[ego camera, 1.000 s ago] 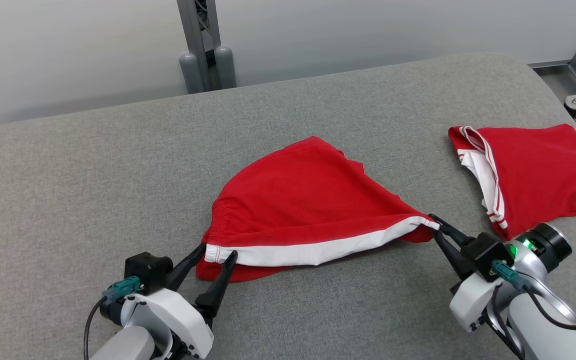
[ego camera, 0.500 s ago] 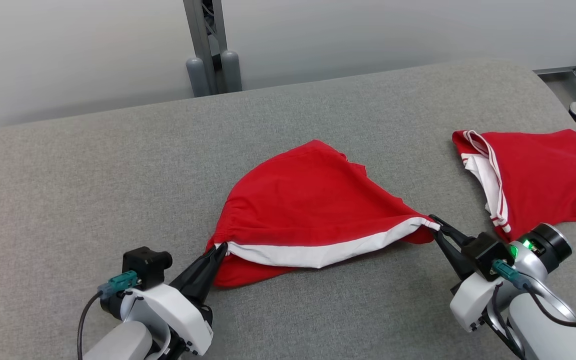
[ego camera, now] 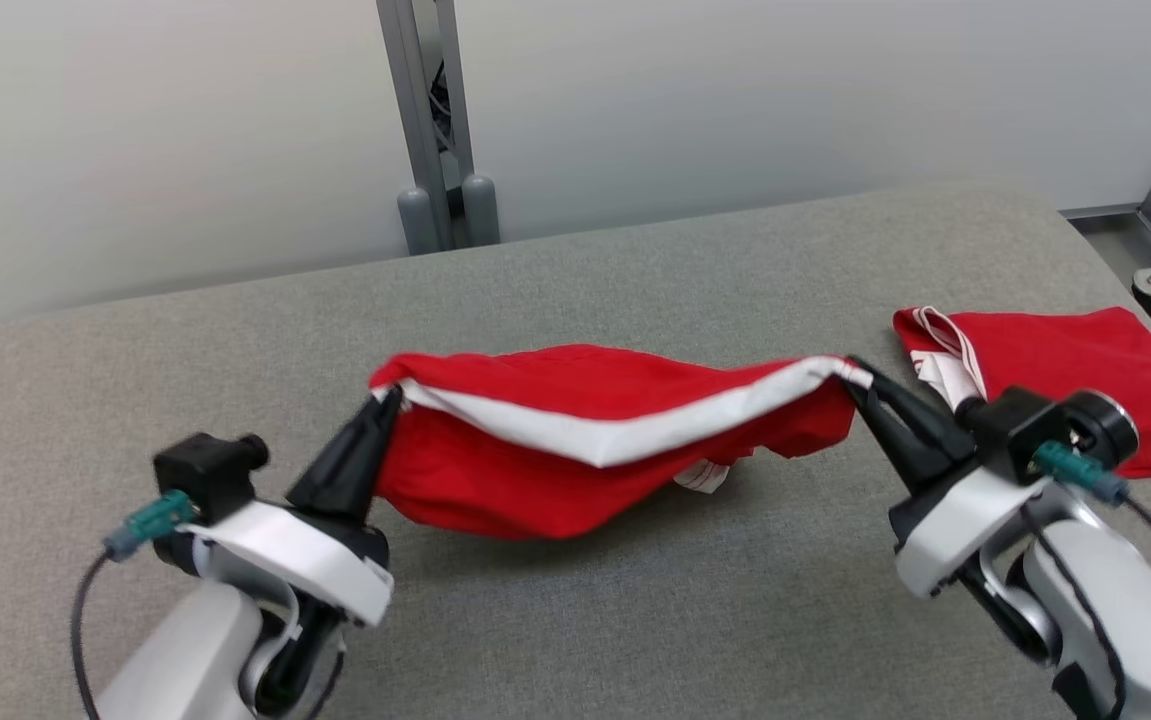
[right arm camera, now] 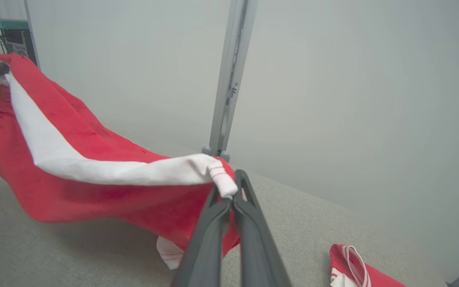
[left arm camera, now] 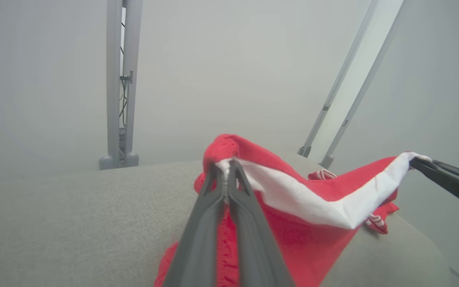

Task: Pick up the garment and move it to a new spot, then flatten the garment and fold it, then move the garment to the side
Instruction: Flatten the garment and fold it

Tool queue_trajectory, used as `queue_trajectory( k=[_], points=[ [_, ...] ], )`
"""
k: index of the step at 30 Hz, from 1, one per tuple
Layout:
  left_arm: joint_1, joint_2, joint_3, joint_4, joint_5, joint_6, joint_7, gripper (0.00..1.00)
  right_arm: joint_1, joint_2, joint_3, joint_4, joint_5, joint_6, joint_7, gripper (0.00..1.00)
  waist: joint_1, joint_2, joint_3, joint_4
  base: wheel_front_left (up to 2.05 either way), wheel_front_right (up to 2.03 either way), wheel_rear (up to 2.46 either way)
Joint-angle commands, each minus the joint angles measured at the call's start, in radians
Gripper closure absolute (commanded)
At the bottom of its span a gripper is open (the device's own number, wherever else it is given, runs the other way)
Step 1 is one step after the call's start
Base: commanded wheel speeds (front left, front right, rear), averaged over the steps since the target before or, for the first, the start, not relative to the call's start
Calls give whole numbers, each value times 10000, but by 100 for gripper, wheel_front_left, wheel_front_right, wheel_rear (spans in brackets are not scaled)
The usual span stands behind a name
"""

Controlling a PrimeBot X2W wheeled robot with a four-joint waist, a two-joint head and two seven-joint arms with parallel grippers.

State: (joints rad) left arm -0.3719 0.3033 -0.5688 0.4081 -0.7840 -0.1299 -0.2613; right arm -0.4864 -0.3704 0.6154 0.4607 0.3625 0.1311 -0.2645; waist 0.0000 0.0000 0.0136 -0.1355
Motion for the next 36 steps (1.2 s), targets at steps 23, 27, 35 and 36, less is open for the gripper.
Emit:
queue_trajectory(
  k=[23,27,35,36],
  points=[
    [-5428,-817,1051,3229,-410,232,518,100,-6046,-1186,2671,693,4083,-8,460,100,0,0,-983,263,0,0,0],
    [-5665,-983,1193,3746,-545,232,323,100,-6409,-1202,3082,992,4276,-8,313,100,0,0,-1003,254,0,0,0],
    [-5897,-1056,1055,4465,-413,136,196,100,-6789,-1353,3704,1416,4610,-8,119,100,0,0,-642,245,0,0,0],
    [-6071,-1070,1021,4572,-391,170,252,100,-6935,-1364,3693,1536,4606,-8,93,100,0,0,-503,251,0,0,0]
  ],
)
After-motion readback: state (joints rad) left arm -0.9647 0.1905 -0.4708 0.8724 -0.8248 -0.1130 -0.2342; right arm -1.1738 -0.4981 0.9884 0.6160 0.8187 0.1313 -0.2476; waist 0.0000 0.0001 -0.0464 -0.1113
